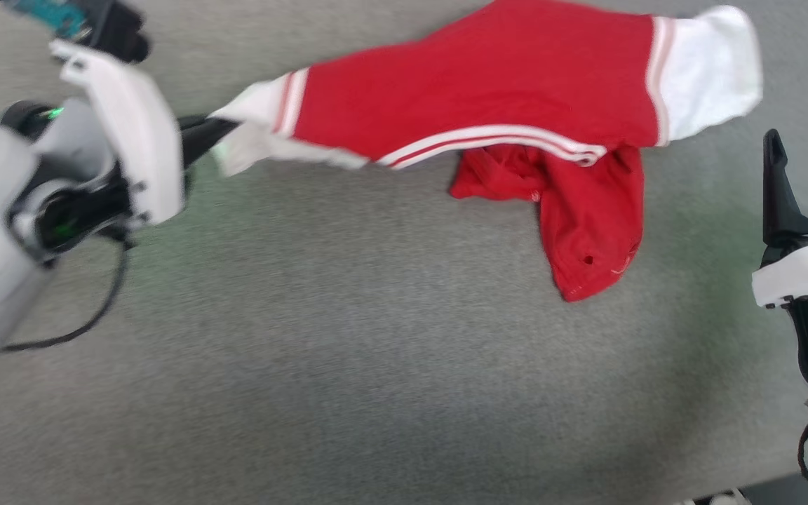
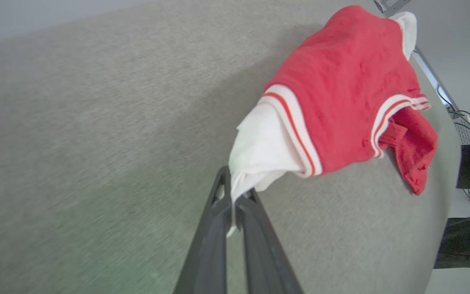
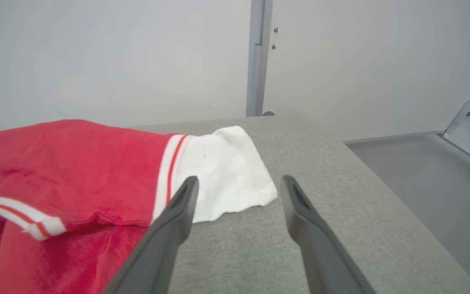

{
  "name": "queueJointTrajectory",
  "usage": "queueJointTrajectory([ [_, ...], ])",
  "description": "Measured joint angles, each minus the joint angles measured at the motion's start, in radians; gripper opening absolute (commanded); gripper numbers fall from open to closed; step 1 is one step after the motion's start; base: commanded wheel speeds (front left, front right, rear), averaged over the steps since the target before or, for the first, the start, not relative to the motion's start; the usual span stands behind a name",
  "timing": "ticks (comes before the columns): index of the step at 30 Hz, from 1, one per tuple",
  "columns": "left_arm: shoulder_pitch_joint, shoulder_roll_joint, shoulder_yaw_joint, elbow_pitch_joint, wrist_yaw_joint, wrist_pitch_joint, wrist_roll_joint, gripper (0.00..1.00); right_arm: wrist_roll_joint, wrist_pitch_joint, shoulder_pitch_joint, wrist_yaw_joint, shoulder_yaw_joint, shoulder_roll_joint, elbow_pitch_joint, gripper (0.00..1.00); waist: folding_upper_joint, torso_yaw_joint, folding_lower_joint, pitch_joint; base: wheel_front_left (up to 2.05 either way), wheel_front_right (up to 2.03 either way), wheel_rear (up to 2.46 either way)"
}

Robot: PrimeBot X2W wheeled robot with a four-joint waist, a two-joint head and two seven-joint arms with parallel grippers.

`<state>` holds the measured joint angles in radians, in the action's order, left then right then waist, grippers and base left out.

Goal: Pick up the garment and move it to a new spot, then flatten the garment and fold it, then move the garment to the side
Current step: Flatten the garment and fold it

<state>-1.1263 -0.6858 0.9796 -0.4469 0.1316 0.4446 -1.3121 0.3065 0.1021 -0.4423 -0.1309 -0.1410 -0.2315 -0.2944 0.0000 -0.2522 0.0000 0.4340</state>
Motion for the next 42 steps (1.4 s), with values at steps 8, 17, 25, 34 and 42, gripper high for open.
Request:
queueJointTrajectory([
  [8, 0.071, -0.195, 0.081, 0.057, 0.000, -0.078, 0.130, 0.00, -0.007, -0.048, 0.032, 0.000, -0.004, -0.001, 0.043, 1.00, 0.0001, 0.074, 0.0000, -0.051, 0.00, 0.00, 0.00],
  [17, 0.120, -0.172, 0.091, -0.102, -0.018, -0.172, 0.171, 0.00, -0.007, -0.083, 0.070, 0.000, -0.015, -0.002, 0.080, 1.00, 0.0000, 0.071, 0.0000, -0.065, 0.00, 0.00, 0.00],
  [25, 0.129, -0.110, 0.103, -0.261, -0.012, -0.252, 0.182, 0.32, -0.011, -0.111, 0.091, 0.000, -0.009, -0.006, 0.104, 1.00, 0.0000, 0.061, 0.0000, -0.066, 0.00, 0.00, 0.00],
  [34, 0.144, -0.073, 0.088, -0.306, -0.007, -0.476, 0.212, 1.00, -0.038, -0.152, 0.102, 0.000, 0.062, -0.052, 0.116, 1.00, 0.0000, 0.094, 0.0000, -0.091, 0.00, 0.00, 0.00],
  [42, 0.275, -0.018, 0.045, -0.262, -0.067, -0.690, 0.218, 1.00, -0.044, -0.221, 0.108, 0.000, 0.179, -0.177, 0.125, 1.00, 0.0000, 0.159, 0.0000, -0.116, 0.00, 0.00, 0.00],
])
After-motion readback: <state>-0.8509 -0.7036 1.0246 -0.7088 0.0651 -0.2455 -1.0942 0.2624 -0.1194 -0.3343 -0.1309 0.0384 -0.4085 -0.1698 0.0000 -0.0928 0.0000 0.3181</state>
